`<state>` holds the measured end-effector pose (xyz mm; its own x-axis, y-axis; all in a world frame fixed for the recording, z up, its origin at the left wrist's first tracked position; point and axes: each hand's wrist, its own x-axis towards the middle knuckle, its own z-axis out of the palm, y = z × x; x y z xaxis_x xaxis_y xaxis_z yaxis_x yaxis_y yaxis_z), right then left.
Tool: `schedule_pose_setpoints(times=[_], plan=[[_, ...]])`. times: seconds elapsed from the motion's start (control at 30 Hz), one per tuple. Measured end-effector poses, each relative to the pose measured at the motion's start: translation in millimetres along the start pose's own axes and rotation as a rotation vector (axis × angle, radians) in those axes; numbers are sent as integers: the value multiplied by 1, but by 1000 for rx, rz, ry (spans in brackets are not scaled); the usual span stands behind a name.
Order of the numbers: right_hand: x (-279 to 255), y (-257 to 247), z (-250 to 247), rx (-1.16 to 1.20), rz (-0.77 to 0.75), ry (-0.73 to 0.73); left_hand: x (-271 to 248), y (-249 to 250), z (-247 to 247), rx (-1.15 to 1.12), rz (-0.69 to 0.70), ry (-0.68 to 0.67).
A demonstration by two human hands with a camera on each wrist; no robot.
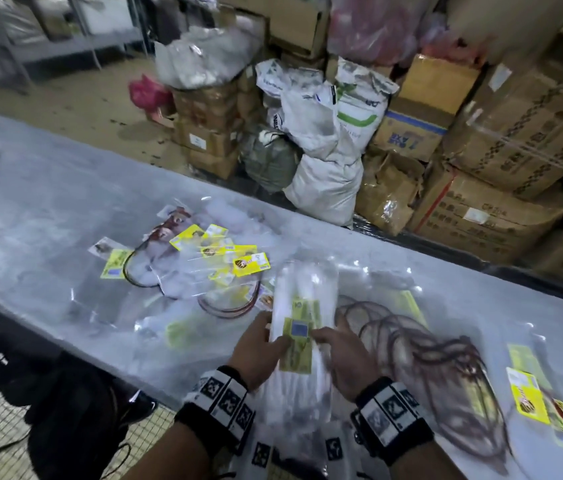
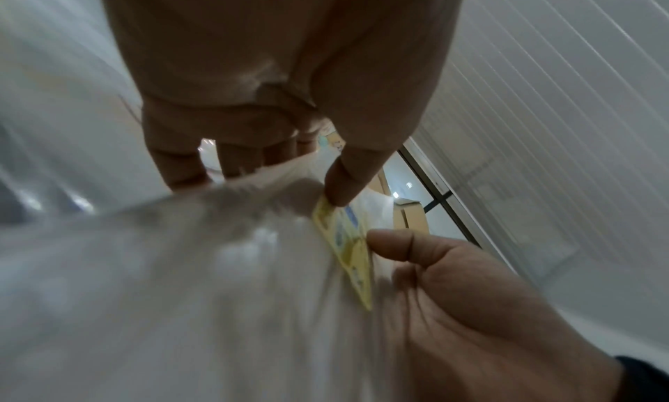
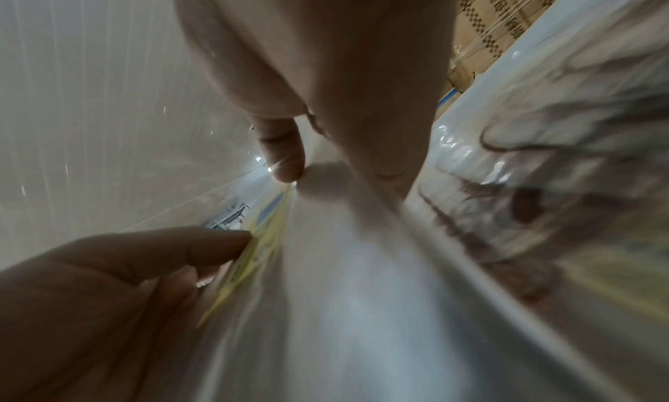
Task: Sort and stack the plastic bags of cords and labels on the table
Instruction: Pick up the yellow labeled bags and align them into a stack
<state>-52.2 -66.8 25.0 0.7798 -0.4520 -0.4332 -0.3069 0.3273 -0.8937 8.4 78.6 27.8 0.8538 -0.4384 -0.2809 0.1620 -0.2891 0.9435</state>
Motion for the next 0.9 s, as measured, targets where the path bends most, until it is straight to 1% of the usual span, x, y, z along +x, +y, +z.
schedule_pose_setpoints(times=[0.1, 0.17, 0.27, 0.33, 0.4, 0.43, 0.47, 0.5, 0.53, 0.57, 0.6, 0.63, 0.67, 0.7, 0.77, 0.83, 0.9], plan=[[13, -8, 34, 15, 14, -24, 18, 2, -30, 56, 35, 10], [21, -12, 57, 26, 25, -50, 33, 0, -52, 70, 22, 23], [32, -18, 86, -19, -2, -86, 52, -2, -80, -2, -47, 6], [37, -20, 101, -11, -13, -97, 62, -1, -95, -71, -72, -5], [42, -21, 115, 18, -12, -87, 69, 1, -113, -150, -126, -29], [46, -19, 123, 23, -5, -80, 74, 0, -126, -172, -150, -25], [49, -18, 130, 27, 1, -81, 79, -3, -142, -179, -154, 9], [51, -17, 138, 45, 11, -91, 86, -7, -160, -115, -125, 83], [54, -16, 145, 72, 20, -92, 93, -14, -180, -2, -88, 175], [56, -14, 152, 99, 39, -97, 99, -21, -202, 165, -94, 267], [58, -13, 159, 110, 49, -104, 102, -28, -223, 362, -145, 359], [61, -12, 165, 122, 58, -109, 104, -34, -244, 504, -234, 431], [64, -11, 173, 128, 51, -122, 105, -40, -262, 583, -316, 479], [68, -9, 180, 135, 38, -126, 105, -44, -278, 620, -382, 491], [76, -5, 193, 138, 26, -123, 104, -50, -298, 656, -448, 454], [81, -6, 205, 146, 58, -125, 104, -56, -306, 684, -455, 409], [86, -5, 214, 151, 90, -126, 105, -57, -313, 664, -451, 409]])
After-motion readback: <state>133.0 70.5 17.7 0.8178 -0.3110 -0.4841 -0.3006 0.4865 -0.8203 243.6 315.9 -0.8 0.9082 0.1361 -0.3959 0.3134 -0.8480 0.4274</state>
